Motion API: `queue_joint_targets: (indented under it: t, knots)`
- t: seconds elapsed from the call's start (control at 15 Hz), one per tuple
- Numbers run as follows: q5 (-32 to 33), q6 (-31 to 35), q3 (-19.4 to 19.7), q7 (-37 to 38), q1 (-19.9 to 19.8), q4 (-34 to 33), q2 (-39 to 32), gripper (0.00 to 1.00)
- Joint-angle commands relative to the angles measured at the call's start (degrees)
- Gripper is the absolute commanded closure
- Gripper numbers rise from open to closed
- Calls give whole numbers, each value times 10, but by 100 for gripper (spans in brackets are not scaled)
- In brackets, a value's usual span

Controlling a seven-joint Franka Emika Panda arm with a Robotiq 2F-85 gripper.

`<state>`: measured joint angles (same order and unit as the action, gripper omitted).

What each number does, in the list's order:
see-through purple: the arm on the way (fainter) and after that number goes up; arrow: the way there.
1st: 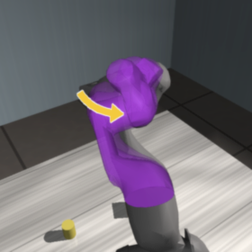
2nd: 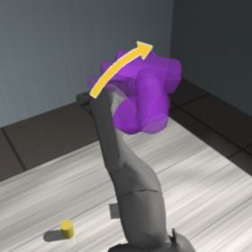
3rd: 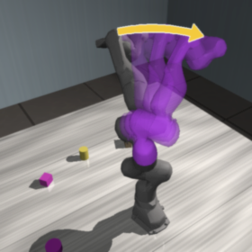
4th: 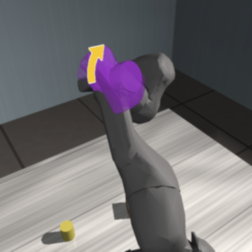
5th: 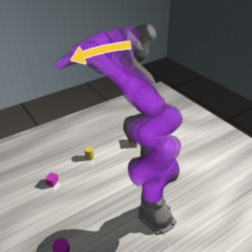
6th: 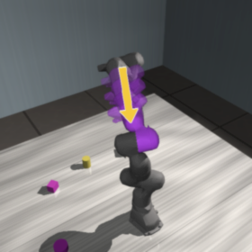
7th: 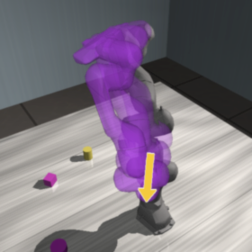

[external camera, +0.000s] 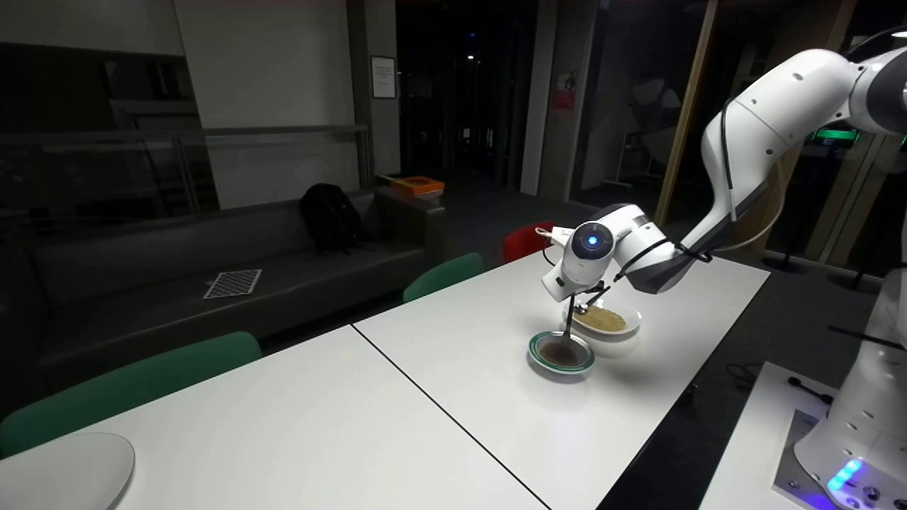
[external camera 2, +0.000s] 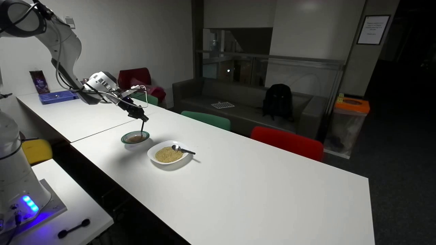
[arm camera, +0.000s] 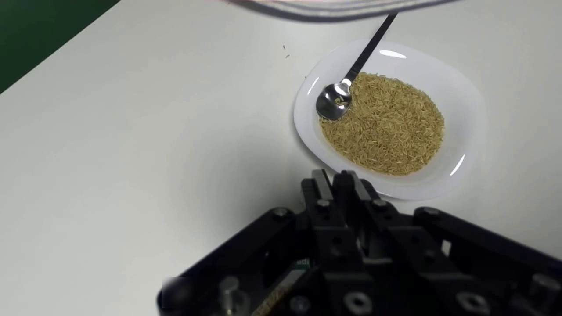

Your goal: Use the fork to stir the bowl

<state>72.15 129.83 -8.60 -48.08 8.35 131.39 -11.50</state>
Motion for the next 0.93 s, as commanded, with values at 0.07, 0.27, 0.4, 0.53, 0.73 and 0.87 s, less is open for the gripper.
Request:
queue_joint_targets:
  t: [0.07, 0.27, 0.4, 0.53, 0.73, 0.87]
  knots:
    - [32, -41, -5, 20, 9, -25, -18, 97]
    - [31, -45, -9, 17, 10, -30, -26, 97]
    - [28, -44, -11, 16, 12, -34, -29, 97]
    - [27, -44, -12, 17, 15, -37, -33, 97]
    - [27, -45, -14, 17, 18, -40, -35, 97]
    - [27, -45, -14, 17, 18, -41, -35, 97]
